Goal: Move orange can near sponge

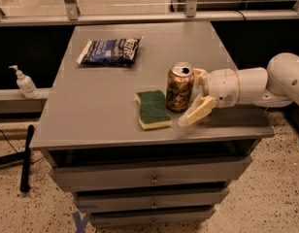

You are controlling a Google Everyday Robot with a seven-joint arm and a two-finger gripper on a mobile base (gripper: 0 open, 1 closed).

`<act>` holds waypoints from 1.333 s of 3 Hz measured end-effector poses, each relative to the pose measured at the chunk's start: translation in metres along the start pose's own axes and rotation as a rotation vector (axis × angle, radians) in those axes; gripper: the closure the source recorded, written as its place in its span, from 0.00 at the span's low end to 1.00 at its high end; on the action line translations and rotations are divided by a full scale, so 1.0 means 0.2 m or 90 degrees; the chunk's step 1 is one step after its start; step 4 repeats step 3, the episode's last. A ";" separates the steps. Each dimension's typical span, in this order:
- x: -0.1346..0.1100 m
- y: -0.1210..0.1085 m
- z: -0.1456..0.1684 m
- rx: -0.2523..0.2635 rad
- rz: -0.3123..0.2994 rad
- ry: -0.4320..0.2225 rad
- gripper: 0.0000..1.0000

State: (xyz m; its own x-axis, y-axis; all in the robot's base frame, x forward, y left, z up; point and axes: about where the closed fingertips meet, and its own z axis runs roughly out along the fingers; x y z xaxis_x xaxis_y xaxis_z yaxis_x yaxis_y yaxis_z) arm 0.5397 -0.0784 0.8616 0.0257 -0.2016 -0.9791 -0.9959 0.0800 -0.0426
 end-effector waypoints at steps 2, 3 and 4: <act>-0.25 -0.16 -0.47 0.122 -0.079 -0.009 0.00; -0.33 -0.20 -0.53 0.141 -0.098 -0.014 0.00; -0.33 -0.20 -0.53 0.141 -0.098 -0.014 0.00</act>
Offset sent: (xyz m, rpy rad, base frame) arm 0.0453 -0.1678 0.1429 0.0287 -0.3085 -0.3257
